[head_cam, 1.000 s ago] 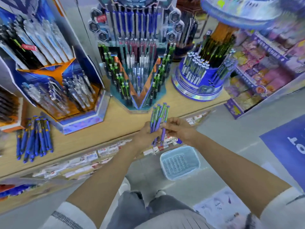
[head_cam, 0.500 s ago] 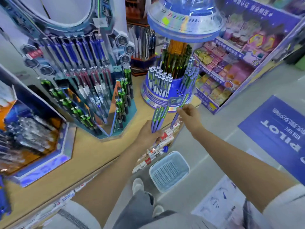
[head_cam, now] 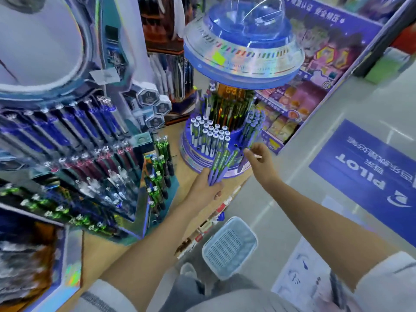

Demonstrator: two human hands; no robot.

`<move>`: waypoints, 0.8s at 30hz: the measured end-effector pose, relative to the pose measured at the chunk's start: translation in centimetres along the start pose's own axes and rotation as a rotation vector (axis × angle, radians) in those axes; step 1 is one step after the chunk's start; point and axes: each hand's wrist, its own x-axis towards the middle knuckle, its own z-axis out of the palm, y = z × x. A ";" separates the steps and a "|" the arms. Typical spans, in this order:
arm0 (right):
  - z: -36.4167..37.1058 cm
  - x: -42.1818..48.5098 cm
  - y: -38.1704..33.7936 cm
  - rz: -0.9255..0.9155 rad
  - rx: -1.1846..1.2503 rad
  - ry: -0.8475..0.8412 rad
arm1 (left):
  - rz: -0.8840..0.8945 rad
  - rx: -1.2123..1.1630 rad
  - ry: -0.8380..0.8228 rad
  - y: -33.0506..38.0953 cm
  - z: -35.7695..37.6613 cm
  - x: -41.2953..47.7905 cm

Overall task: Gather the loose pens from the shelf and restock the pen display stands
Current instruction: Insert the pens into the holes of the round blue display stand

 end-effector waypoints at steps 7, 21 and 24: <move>-1.3 2.3 -2.0 -0.035 0.096 0.218 | -0.018 0.024 -0.044 0.6 0.1 0.8; 1.2 3.0 -2.6 0.083 -0.169 0.321 | -0.055 0.035 -0.270 -0.2 -1.7 0.7; 1.5 3.3 -2.5 0.084 -0.249 0.300 | -0.034 0.014 -0.301 -0.4 -2.0 0.3</move>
